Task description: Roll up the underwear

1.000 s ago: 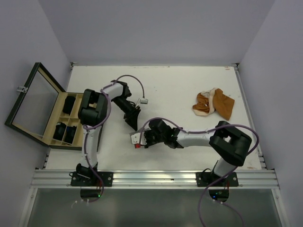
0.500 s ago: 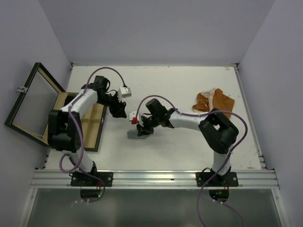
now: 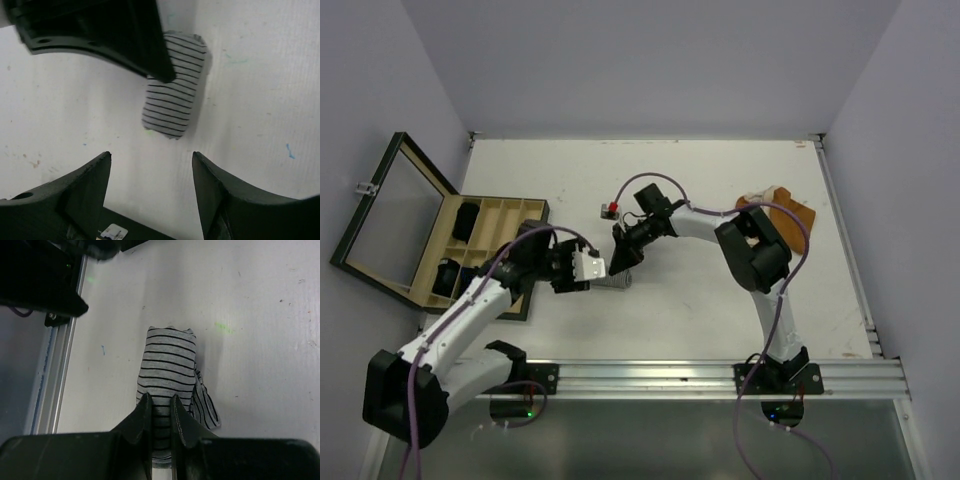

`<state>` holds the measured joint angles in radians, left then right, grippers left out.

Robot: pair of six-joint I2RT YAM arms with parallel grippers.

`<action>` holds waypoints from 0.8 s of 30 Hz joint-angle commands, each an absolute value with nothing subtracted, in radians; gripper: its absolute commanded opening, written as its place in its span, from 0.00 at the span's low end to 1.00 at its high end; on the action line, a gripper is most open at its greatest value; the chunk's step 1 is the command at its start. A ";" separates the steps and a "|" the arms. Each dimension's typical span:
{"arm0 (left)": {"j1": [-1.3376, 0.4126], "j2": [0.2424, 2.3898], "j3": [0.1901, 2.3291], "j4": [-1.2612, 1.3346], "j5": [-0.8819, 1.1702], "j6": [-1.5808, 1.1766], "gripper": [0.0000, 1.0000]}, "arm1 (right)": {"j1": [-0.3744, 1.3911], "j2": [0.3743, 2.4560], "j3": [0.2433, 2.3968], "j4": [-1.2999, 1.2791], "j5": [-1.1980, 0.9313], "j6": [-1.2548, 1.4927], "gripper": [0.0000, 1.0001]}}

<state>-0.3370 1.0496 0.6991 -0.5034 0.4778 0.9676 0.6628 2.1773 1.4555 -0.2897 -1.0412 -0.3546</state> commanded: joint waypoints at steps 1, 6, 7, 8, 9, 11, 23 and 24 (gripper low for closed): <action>-0.438 0.964 0.597 -0.379 0.318 1.063 0.69 | 0.654 2.287 1.453 -0.416 -0.945 -0.337 0.00; -0.597 0.977 0.494 -0.246 0.195 1.071 0.71 | 0.647 2.332 1.480 -0.439 -0.957 -0.331 0.00; -0.613 1.003 0.488 -0.201 0.180 1.066 0.71 | 0.646 2.339 1.486 -0.445 -0.959 -0.331 0.00; -0.645 1.017 0.482 -0.186 0.157 1.065 0.71 | 0.646 2.355 1.491 -0.448 -0.962 -0.330 0.00; -0.656 1.032 0.479 -0.170 0.152 1.066 0.71 | 0.644 2.362 1.497 -0.451 -0.962 -0.330 0.00; -0.679 1.066 0.476 -0.134 0.146 1.077 0.72 | 0.641 2.382 1.509 -0.465 -0.965 -0.330 0.00; -0.724 1.226 0.450 0.023 0.114 1.147 0.71 | 0.634 2.479 1.577 -0.515 -0.977 -0.322 0.00; -0.726 1.245 0.445 0.034 0.110 1.150 0.71 | 0.635 2.491 1.586 -0.520 -0.979 -0.322 0.00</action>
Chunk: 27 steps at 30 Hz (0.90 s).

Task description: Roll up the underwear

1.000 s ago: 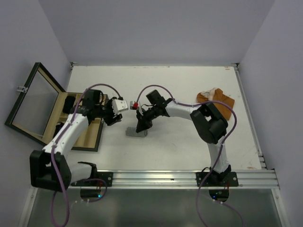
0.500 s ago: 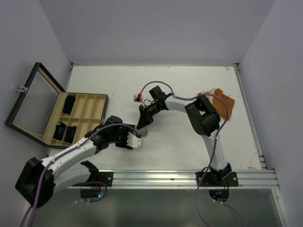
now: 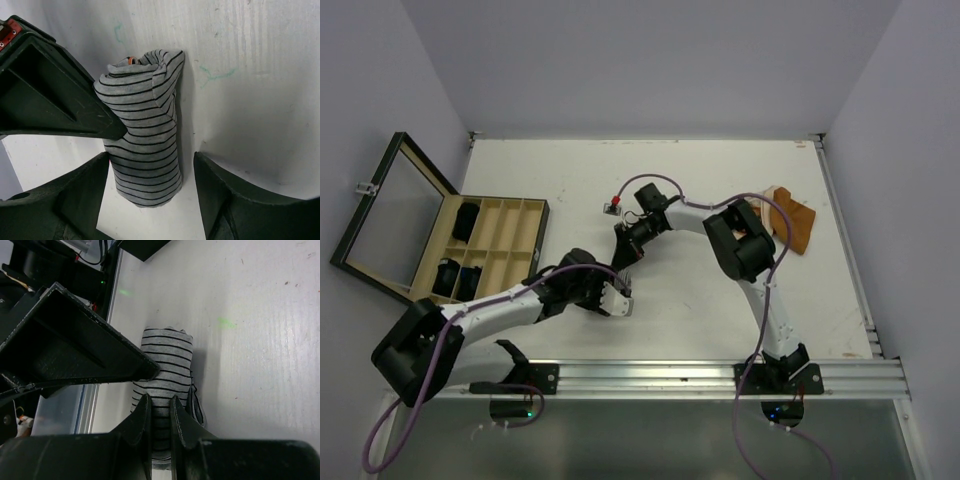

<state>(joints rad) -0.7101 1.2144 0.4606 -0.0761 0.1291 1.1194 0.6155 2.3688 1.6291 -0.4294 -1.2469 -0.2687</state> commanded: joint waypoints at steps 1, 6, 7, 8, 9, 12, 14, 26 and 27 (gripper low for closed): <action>-0.729 1.259 0.443 0.049 0.106 1.150 0.71 | 0.634 2.494 1.589 -0.531 -0.977 -0.324 0.00; -0.729 1.322 0.440 0.072 0.104 1.155 0.68 | 0.634 2.523 1.606 -0.548 -0.968 -0.302 0.00; -0.729 1.328 0.440 0.077 0.106 1.154 0.68 | 0.634 2.533 1.606 -0.549 -0.968 -0.296 0.00; -0.729 1.336 0.442 0.077 0.106 1.151 0.67 | 0.635 2.533 1.608 -0.552 -0.969 -0.298 0.00; -0.729 1.342 0.451 0.074 0.106 1.141 0.66 | 0.635 2.536 1.609 -0.557 -0.971 -0.301 0.00; -0.729 1.374 0.465 0.051 0.112 1.112 0.63 | 0.646 2.537 1.603 -0.566 -0.973 -0.313 0.00; -0.729 1.390 0.475 0.034 0.121 1.091 0.61 | 0.660 2.530 1.589 -0.575 -0.974 -0.336 0.00; -0.723 1.497 0.603 -0.244 0.195 0.997 0.45 | 0.723 2.490 1.523 -0.587 -0.956 -0.411 0.18; -0.723 1.502 0.603 -0.274 0.198 0.999 0.40 | 0.719 2.464 1.525 -0.584 -0.947 -0.414 0.27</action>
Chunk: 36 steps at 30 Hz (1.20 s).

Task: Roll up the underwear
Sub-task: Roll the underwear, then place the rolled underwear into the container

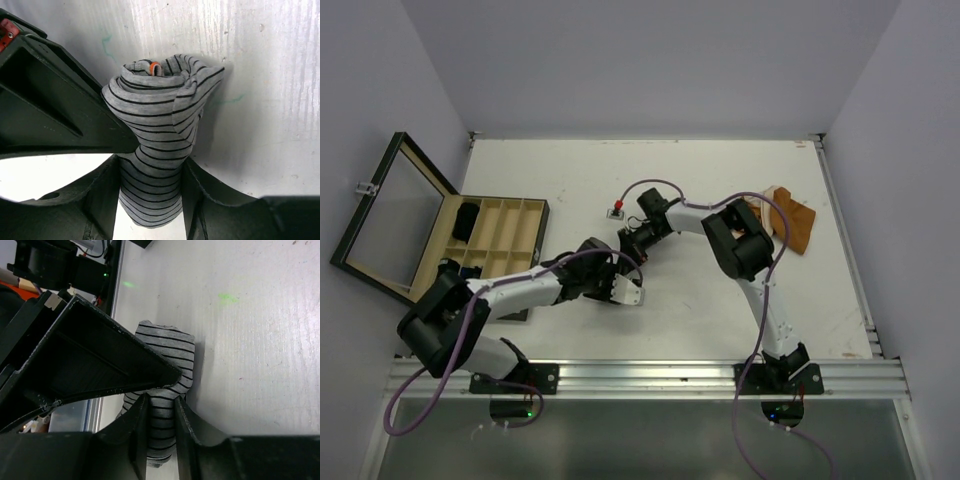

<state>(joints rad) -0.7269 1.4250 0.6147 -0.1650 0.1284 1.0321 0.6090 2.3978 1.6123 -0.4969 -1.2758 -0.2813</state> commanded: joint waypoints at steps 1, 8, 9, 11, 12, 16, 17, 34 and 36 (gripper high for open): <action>-0.723 1.506 0.604 -0.290 0.202 1.000 0.37 | 0.706 2.447 1.525 -0.580 -0.939 -0.413 0.30; -0.723 1.539 0.623 -0.403 0.238 0.997 0.19 | 0.600 2.398 1.595 -0.606 -0.928 -0.373 0.54; -0.723 1.557 0.626 -0.428 0.241 0.991 0.19 | 0.586 2.398 1.623 -0.614 -0.927 -0.368 0.55; -0.723 1.581 0.638 -0.451 0.244 0.985 0.19 | 0.548 2.392 1.646 -0.623 -0.936 -0.335 0.56; -0.723 1.604 0.641 -0.475 0.244 0.982 0.19 | 0.534 2.387 1.661 -0.623 -0.948 -0.322 0.57; -0.723 1.641 0.663 -0.511 0.255 0.962 0.19 | 0.476 2.359 1.697 -0.624 -0.920 -0.264 0.64; -0.723 1.661 0.682 -0.523 0.267 0.959 0.18 | 0.465 2.350 1.697 -0.626 -0.908 -0.259 0.66; -0.560 1.868 1.012 -0.618 0.376 0.506 0.00 | 0.244 2.002 1.487 -0.571 -0.841 -0.183 0.79; -0.522 1.852 1.043 -0.621 0.397 0.492 0.00 | 0.229 1.964 1.453 -0.571 -0.842 -0.183 0.79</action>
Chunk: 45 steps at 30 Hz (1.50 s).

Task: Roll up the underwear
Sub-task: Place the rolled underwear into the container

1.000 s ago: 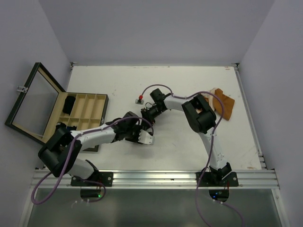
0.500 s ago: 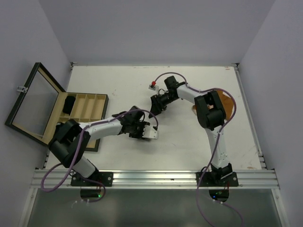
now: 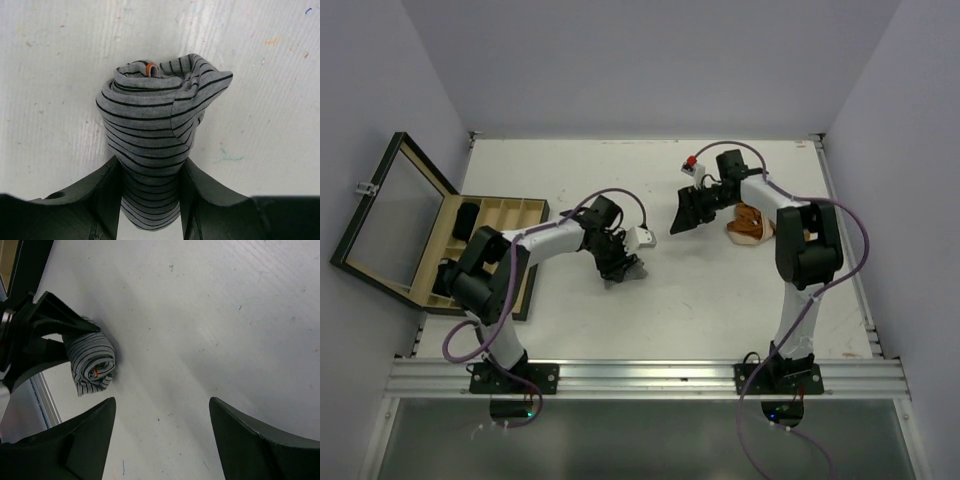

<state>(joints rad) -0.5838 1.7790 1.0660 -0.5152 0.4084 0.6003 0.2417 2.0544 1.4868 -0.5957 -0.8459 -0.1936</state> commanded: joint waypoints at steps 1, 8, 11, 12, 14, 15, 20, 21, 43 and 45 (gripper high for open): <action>-0.514 1.844 1.069 -0.623 0.399 0.486 0.00 | 0.213 1.954 1.444 -0.571 -0.839 -0.184 0.79; -0.508 1.740 1.118 -0.571 0.220 0.267 0.00 | 0.172 1.894 1.387 -0.569 -0.821 -0.202 0.79; -0.489 1.668 1.109 -0.525 0.195 0.252 0.00 | 0.161 1.881 1.378 -0.569 -0.824 -0.202 0.79; -0.480 1.652 1.106 -0.500 0.180 0.247 0.00 | 0.158 1.878 1.378 -0.571 -0.824 -0.201 0.79; -0.471 1.620 1.121 -0.495 0.150 0.230 0.00 | 0.156 1.871 1.378 -0.571 -0.822 -0.199 0.79; -0.453 1.617 1.149 -0.508 0.150 0.223 0.00 | 0.155 1.870 1.378 -0.569 -0.824 -0.199 0.79; -0.336 1.586 1.218 -0.546 0.166 0.193 0.00 | 0.155 1.871 1.378 -0.571 -0.819 -0.196 0.79; -0.322 1.576 1.224 -0.545 0.149 0.192 0.00 | 0.155 1.871 1.379 -0.571 -0.813 -0.193 0.79; 0.120 1.601 1.287 -0.376 -0.417 0.504 0.00 | 0.153 1.717 1.290 -0.558 -0.549 -0.278 0.99; 0.120 1.612 1.255 -0.350 -0.446 0.517 0.00 | 0.153 1.709 1.292 -0.571 -0.532 -0.291 0.99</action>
<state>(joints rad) 0.1158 1.5887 1.2915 -0.4488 -0.3233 0.4465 0.1562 1.7626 1.2972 -0.5766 -0.5953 -0.2516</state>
